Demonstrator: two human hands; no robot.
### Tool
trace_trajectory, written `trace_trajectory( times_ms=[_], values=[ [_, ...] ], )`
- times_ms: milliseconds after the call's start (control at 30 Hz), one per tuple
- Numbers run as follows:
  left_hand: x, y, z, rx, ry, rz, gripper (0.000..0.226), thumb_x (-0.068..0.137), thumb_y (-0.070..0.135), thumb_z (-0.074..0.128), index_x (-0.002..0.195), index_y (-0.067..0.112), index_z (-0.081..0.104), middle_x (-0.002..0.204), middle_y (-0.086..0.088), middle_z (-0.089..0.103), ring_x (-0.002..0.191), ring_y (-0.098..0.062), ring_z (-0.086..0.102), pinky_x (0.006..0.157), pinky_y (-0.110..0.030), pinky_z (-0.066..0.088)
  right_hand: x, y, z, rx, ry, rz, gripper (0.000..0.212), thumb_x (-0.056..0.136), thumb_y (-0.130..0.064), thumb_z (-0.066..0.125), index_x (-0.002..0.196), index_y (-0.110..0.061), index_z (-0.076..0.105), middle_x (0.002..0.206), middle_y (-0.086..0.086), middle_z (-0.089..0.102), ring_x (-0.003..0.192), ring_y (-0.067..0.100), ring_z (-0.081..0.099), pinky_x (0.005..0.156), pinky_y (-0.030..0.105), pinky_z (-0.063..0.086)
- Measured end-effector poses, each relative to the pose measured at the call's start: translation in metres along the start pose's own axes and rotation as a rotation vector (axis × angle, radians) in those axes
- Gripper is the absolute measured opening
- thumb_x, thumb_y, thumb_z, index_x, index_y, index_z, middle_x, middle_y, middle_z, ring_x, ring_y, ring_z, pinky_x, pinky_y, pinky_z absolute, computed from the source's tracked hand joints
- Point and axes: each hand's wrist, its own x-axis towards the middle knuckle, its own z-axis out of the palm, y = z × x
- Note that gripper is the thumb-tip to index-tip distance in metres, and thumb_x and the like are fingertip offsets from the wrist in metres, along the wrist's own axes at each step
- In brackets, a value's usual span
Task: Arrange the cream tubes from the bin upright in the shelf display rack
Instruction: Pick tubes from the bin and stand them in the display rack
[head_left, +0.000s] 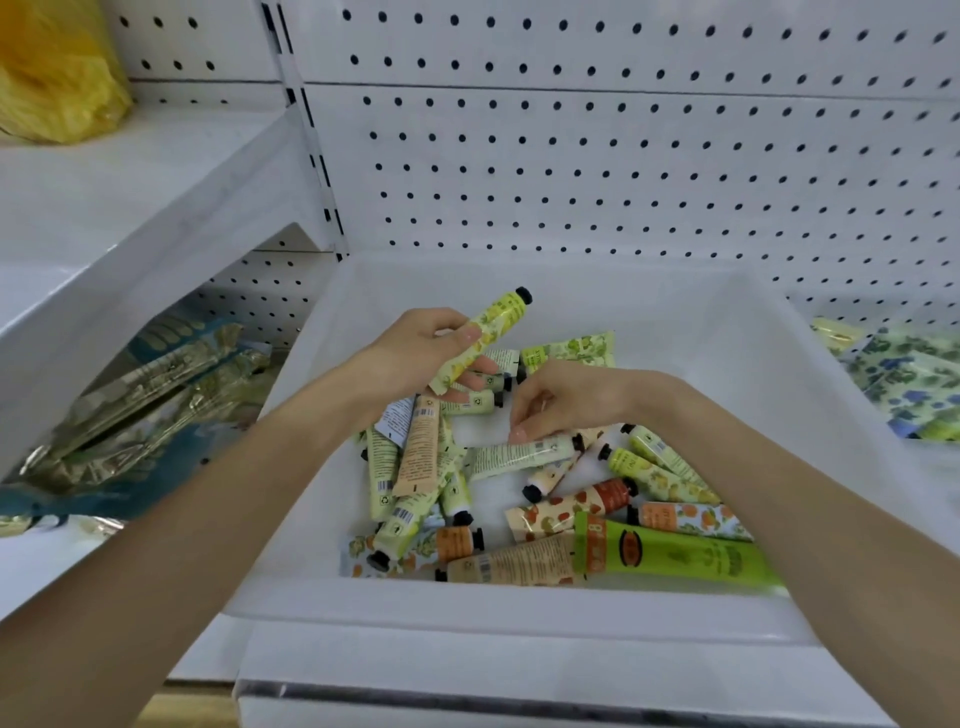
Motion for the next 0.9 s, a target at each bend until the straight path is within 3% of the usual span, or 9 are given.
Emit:
trace_trajectory(
  times_ms=[67, 233, 400, 500, 633, 700, 800, 900],
  values=[
    [0.0, -0.002, 0.0, -0.004, -0.003, -0.021, 0.027, 0.1, 0.021, 0.045, 0.118, 0.004, 0.056, 0.106, -0.01, 0.071, 0.079, -0.017, 0.068, 0.062, -0.024, 0.058, 0.001, -0.001, 0.004, -0.059, -0.015, 0.014, 0.017, 0.081, -0.028, 0.073, 0.088, -0.013, 0.067, 0.086, 0.0, 0.064, 0.079, 0.011, 0.058, 0.076, 0.027, 0.048],
    [0.001, -0.002, -0.002, -0.123, -0.011, -0.073, 0.025, 0.098, 0.014, 0.048, 0.119, 0.001, 0.054, 0.11, -0.013, 0.069, 0.089, -0.024, 0.07, 0.069, -0.032, 0.06, -0.004, -0.005, 0.003, -0.025, -0.048, 0.064, 0.024, 0.081, -0.021, 0.074, 0.1, -0.01, 0.065, 0.077, -0.008, 0.061, 0.071, 0.002, 0.058, 0.068, 0.014, 0.043],
    [0.004, -0.002, -0.005, -0.181, -0.034, -0.105, 0.028, 0.098, 0.01, 0.048, 0.123, -0.001, 0.055, 0.106, -0.014, 0.071, 0.094, -0.021, 0.071, 0.078, -0.033, 0.059, -0.017, -0.004, -0.015, 0.009, 0.017, 0.073, 0.03, 0.085, -0.019, 0.069, 0.115, -0.011, 0.066, 0.108, -0.009, 0.063, 0.1, 0.006, 0.057, 0.092, 0.02, 0.043],
    [0.006, -0.004, -0.005, -0.222, -0.032, -0.1, 0.028, 0.097, 0.008, 0.048, 0.123, -0.001, 0.055, 0.108, -0.012, 0.07, 0.098, -0.022, 0.069, 0.084, -0.037, 0.057, -0.024, -0.001, -0.027, 0.096, 0.134, 0.088, 0.026, 0.087, -0.017, 0.066, 0.113, -0.012, 0.067, 0.112, -0.001, 0.065, 0.102, 0.013, 0.058, 0.091, 0.026, 0.046],
    [0.006, -0.004, -0.006, -0.276, -0.04, -0.091, 0.027, 0.097, 0.007, 0.048, 0.123, 0.001, 0.054, 0.109, -0.012, 0.07, 0.1, -0.021, 0.069, 0.083, -0.037, 0.057, -0.026, 0.002, -0.033, 0.338, 0.253, 0.131, 0.02, 0.088, -0.012, 0.065, 0.107, -0.012, 0.062, 0.104, 0.005, 0.065, 0.089, 0.014, 0.06, 0.071, 0.022, 0.047],
    [0.006, -0.004, -0.007, -0.295, -0.043, -0.094, 0.029, 0.097, 0.007, 0.048, 0.124, 0.0, 0.053, 0.111, -0.013, 0.069, 0.1, -0.021, 0.069, 0.08, -0.037, 0.058, -0.026, -0.001, -0.034, 0.533, 0.299, 0.136, 0.013, 0.088, -0.007, 0.063, 0.101, -0.01, 0.062, 0.097, 0.003, 0.068, 0.086, 0.012, 0.065, 0.074, 0.021, 0.054],
    [0.006, -0.004, -0.007, -0.312, -0.063, -0.109, 0.028, 0.097, 0.007, 0.048, 0.124, -0.001, 0.053, 0.113, -0.014, 0.068, 0.1, -0.023, 0.068, 0.082, -0.04, 0.057, -0.029, -0.008, -0.035, 0.823, 0.318, 0.062, 0.018, 0.087, -0.004, 0.062, 0.105, -0.005, 0.063, 0.103, 0.008, 0.072, 0.094, 0.017, 0.07, 0.082, 0.026, 0.057],
    [0.005, -0.004, -0.005, -0.281, -0.155, -0.108, 0.025, 0.097, 0.008, 0.048, 0.119, -0.001, 0.057, 0.113, -0.016, 0.068, 0.104, -0.029, 0.066, 0.086, -0.042, 0.056, -0.03, -0.016, -0.031, 0.913, 0.32, -0.021, 0.026, 0.084, -0.004, 0.064, 0.111, -0.004, 0.062, 0.109, 0.01, 0.071, 0.099, 0.02, 0.069, 0.084, 0.029, 0.056]
  ],
)
